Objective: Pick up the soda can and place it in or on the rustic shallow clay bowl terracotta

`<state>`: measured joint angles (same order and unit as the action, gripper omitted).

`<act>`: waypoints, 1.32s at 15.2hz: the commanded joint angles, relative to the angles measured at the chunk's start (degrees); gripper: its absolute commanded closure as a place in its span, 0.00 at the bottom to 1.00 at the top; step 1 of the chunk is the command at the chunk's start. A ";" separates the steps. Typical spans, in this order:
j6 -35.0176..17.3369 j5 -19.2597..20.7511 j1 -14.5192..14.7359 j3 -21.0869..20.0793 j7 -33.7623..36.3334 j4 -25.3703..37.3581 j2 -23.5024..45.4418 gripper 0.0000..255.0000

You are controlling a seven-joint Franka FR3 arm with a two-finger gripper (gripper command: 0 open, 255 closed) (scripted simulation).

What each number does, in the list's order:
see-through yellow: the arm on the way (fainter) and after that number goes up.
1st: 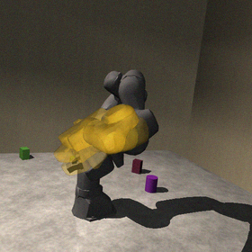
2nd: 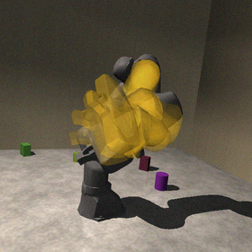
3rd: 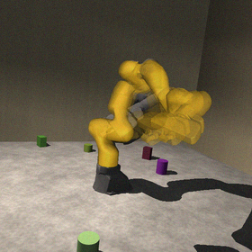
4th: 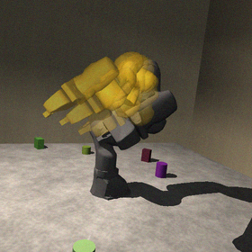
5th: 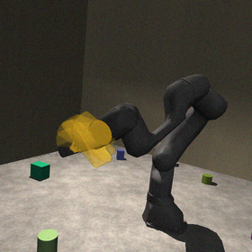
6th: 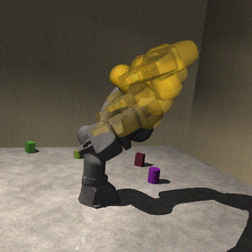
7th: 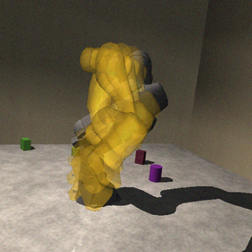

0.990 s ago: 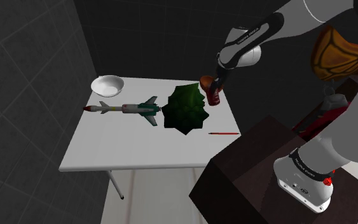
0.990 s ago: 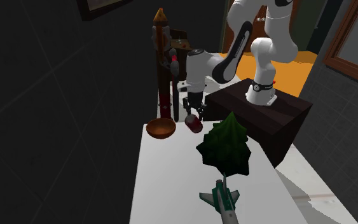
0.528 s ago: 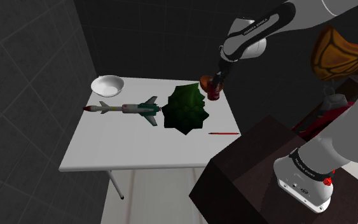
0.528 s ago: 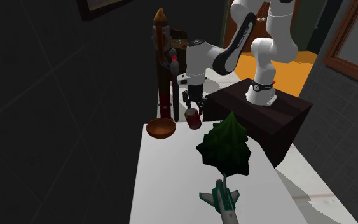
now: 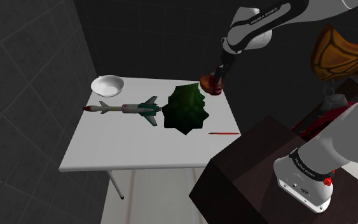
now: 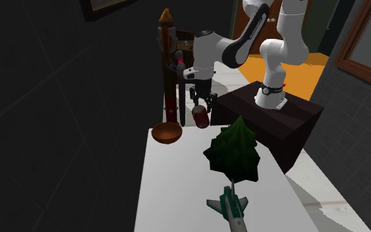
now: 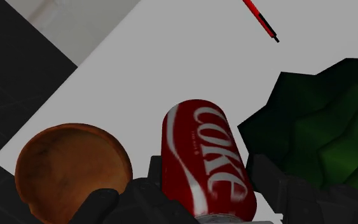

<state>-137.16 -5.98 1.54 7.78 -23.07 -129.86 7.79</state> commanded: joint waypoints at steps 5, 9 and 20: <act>5.56 -0.97 -3.15 1.74 -4.96 10.91 5.75 1.00; 10.11 -1.99 -5.81 2.62 -8.41 20.83 11.45 1.00; 12.93 -3.82 -9.51 2.84 -12.33 33.35 21.58 1.00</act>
<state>-123.54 -9.67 -7.90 10.67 -35.23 -96.20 29.04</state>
